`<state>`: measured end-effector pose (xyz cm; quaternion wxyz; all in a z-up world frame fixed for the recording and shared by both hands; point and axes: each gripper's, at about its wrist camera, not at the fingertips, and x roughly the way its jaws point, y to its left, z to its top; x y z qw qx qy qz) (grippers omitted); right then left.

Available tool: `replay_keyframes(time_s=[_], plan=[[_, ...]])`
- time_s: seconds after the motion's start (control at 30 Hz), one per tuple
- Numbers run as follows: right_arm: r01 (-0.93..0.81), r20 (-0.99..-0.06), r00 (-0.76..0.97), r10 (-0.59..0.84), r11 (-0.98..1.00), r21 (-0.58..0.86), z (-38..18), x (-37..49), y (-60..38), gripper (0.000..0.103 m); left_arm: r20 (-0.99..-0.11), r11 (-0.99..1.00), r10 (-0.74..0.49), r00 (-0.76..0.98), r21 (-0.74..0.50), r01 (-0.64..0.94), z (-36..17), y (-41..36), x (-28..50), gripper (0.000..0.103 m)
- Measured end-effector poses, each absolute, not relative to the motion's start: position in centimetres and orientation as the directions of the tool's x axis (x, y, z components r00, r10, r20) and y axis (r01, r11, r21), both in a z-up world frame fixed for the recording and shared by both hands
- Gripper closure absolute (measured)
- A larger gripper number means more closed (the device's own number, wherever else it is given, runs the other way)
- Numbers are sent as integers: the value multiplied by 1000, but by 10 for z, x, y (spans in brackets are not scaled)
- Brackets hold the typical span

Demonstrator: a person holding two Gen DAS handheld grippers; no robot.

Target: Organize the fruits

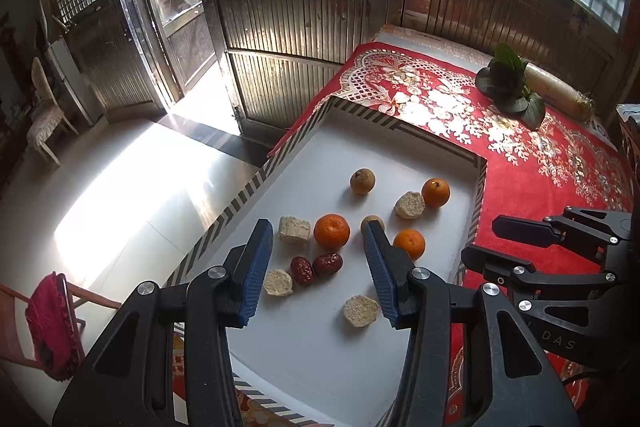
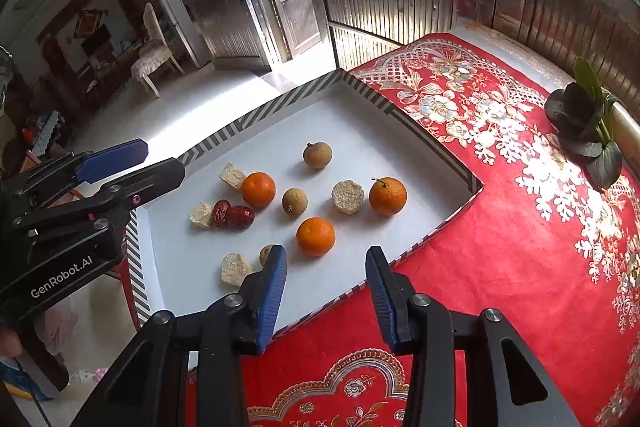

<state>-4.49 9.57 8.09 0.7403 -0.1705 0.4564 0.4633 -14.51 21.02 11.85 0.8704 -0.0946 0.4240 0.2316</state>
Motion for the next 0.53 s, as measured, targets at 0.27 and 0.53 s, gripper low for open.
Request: replay_keyframes(time_s=[0.27, 0.53], plan=[[-840, -838, 145, 526, 513, 177, 77, -43, 95, 63, -770, 865, 351, 532, 50, -498, 115, 211, -145, 56], [-818, -839, 154, 523, 544, 189, 72, -32, 81, 63, -770, 866, 357, 529, 61, -497, 115, 208, -135, 56]])
